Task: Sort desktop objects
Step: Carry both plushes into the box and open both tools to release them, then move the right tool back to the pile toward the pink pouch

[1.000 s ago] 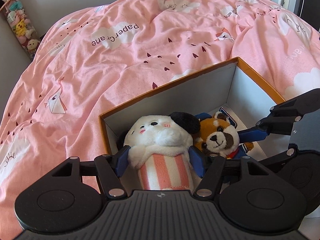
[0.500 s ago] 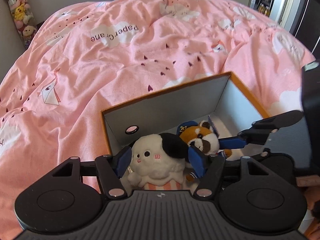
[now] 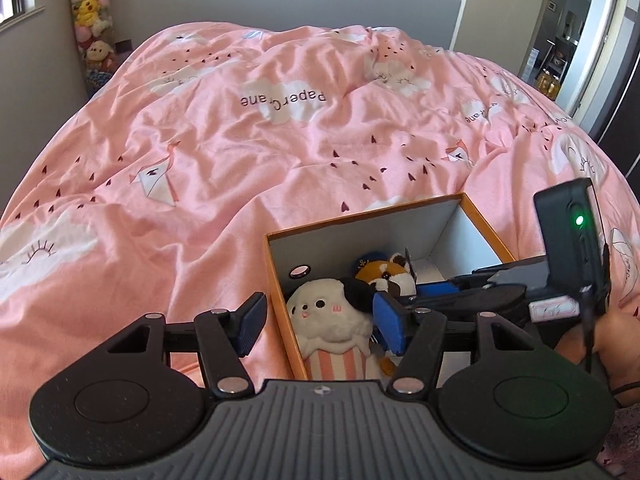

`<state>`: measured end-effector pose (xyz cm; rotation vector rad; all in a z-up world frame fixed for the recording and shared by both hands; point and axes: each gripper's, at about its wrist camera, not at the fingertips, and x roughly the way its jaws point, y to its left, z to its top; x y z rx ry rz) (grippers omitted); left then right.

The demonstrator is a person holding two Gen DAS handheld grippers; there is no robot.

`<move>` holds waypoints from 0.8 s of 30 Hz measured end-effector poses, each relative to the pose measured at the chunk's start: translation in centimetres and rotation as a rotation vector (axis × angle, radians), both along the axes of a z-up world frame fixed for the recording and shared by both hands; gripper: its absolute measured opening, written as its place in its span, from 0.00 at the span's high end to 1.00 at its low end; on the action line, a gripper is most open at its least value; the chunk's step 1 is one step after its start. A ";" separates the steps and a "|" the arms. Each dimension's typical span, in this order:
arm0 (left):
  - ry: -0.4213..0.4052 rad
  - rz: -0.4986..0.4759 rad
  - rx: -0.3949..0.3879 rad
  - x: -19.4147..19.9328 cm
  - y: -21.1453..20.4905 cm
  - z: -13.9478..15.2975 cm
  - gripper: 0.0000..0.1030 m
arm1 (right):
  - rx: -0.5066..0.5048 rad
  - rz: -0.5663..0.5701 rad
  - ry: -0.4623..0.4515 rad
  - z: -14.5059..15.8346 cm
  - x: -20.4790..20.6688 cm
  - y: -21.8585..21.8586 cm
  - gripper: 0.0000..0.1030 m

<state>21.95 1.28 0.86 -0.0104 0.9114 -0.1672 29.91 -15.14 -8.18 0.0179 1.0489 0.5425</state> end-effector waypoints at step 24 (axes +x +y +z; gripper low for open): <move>-0.025 0.122 0.038 -6.4 5.0 3.0 0.32 | -0.041 0.044 -0.178 5.1 -4.9 -0.1 0.51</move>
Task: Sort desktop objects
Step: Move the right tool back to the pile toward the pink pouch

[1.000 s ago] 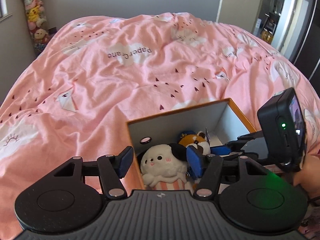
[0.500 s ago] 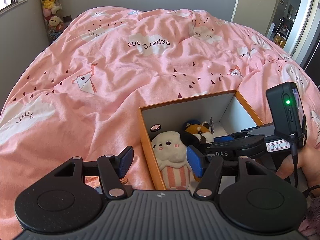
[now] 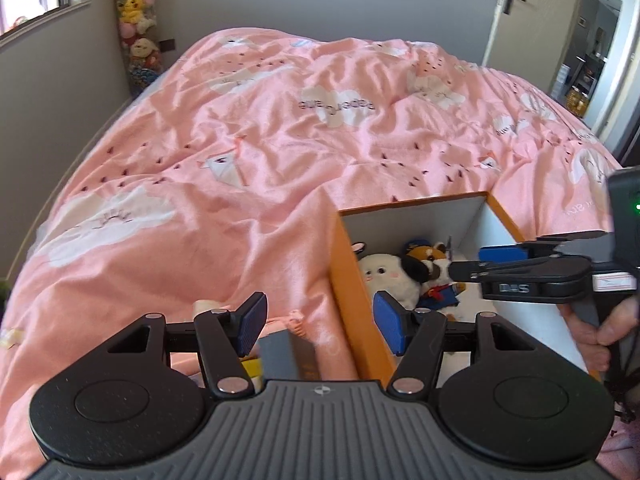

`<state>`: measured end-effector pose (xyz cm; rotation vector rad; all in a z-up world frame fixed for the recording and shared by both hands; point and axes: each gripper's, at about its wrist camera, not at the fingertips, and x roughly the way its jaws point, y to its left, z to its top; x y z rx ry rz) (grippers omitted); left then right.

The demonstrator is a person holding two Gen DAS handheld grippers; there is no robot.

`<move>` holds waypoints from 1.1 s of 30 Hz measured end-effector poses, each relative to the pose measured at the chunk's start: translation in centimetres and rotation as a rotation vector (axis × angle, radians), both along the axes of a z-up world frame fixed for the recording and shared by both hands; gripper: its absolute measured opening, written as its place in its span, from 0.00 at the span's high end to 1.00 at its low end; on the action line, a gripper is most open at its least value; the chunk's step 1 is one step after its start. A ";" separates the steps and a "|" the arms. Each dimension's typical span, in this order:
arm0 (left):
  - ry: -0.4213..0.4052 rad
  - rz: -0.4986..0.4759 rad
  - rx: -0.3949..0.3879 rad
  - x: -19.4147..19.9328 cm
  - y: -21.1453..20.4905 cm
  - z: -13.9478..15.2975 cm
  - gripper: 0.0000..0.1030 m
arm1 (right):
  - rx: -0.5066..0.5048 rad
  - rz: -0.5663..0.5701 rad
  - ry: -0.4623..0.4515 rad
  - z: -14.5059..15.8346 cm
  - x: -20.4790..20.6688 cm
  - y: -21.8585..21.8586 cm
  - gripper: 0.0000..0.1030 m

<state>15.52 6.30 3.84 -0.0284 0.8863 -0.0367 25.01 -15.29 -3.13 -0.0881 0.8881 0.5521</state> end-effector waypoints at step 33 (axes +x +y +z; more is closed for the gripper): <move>0.261 0.272 -0.126 -4.1 11.5 -9.2 0.32 | -0.007 0.370 0.125 -1.3 -9.7 15.5 0.60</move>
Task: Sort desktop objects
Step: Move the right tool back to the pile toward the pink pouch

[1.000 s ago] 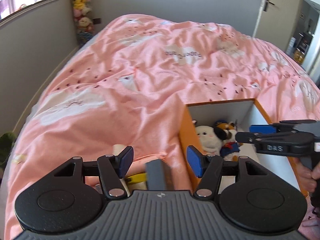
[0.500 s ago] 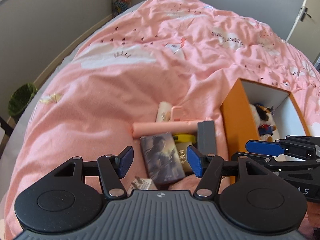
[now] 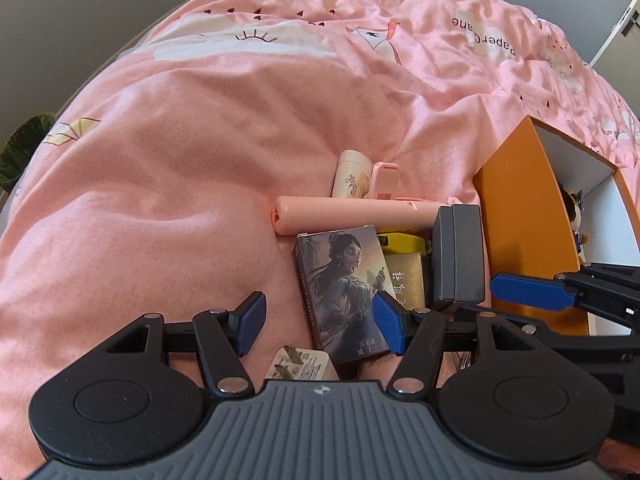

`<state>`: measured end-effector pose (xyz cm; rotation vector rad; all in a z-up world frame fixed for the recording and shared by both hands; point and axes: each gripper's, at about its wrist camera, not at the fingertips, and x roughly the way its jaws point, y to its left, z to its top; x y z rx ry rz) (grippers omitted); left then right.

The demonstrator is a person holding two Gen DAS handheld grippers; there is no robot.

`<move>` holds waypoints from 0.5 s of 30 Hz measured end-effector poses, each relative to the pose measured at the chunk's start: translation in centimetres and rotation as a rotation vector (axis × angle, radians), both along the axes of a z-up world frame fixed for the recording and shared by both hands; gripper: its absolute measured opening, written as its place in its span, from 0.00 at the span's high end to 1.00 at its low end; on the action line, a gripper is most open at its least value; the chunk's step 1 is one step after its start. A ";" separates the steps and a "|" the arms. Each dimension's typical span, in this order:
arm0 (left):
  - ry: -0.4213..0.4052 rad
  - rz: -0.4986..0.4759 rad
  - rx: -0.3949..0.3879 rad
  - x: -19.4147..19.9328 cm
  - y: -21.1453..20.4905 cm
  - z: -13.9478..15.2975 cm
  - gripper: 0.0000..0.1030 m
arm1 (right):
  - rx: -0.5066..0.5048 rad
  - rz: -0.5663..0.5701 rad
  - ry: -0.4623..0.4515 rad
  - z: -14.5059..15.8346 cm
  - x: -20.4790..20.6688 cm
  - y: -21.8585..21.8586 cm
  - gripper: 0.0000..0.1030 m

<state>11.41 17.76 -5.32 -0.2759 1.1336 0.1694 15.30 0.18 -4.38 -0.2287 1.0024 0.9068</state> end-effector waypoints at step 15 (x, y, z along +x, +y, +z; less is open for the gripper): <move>-0.046 -0.009 0.010 -5.2 -1.6 3.5 0.32 | -0.073 0.132 0.086 -2.0 -4.8 1.4 0.60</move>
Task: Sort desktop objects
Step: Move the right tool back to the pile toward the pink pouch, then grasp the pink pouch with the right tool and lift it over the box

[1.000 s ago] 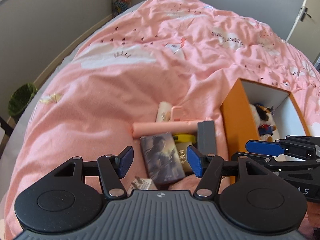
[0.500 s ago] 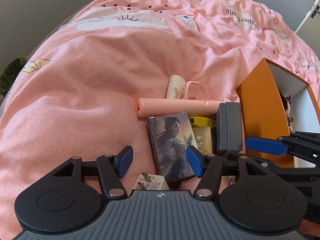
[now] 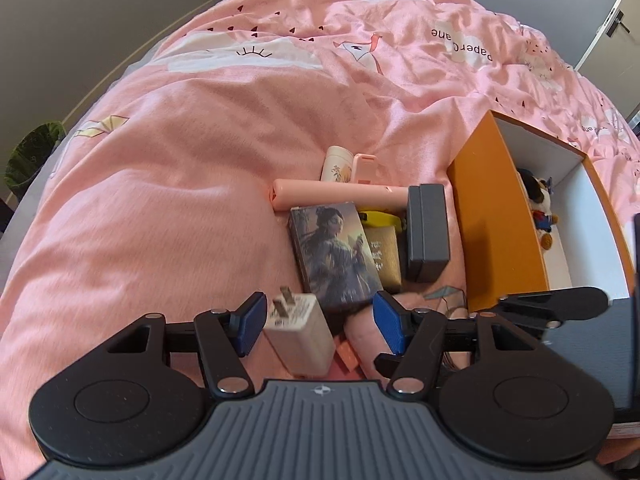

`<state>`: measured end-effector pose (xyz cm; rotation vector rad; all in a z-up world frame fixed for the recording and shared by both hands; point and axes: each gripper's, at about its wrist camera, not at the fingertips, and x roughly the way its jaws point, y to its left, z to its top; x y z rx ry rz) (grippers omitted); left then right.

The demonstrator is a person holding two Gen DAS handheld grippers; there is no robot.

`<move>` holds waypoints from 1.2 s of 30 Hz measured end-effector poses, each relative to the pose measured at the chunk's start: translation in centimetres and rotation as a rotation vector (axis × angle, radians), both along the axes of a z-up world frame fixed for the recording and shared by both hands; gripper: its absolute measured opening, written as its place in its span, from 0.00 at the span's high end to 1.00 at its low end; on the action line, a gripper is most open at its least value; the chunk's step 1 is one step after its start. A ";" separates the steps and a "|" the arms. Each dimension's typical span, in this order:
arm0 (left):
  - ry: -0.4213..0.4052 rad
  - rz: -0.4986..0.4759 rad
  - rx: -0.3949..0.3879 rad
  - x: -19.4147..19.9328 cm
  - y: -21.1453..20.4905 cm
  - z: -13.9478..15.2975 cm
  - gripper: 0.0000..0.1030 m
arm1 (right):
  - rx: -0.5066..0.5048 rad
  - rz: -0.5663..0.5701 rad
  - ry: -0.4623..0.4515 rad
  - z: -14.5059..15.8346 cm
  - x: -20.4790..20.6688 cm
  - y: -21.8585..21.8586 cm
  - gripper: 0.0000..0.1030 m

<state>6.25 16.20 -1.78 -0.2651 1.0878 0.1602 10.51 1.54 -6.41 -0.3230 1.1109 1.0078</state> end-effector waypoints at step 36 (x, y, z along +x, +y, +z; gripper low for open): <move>0.182 0.026 -0.038 -1.8 -2.7 -5.8 0.39 | 0.296 -0.162 -0.055 7.2 0.1 -7.6 0.79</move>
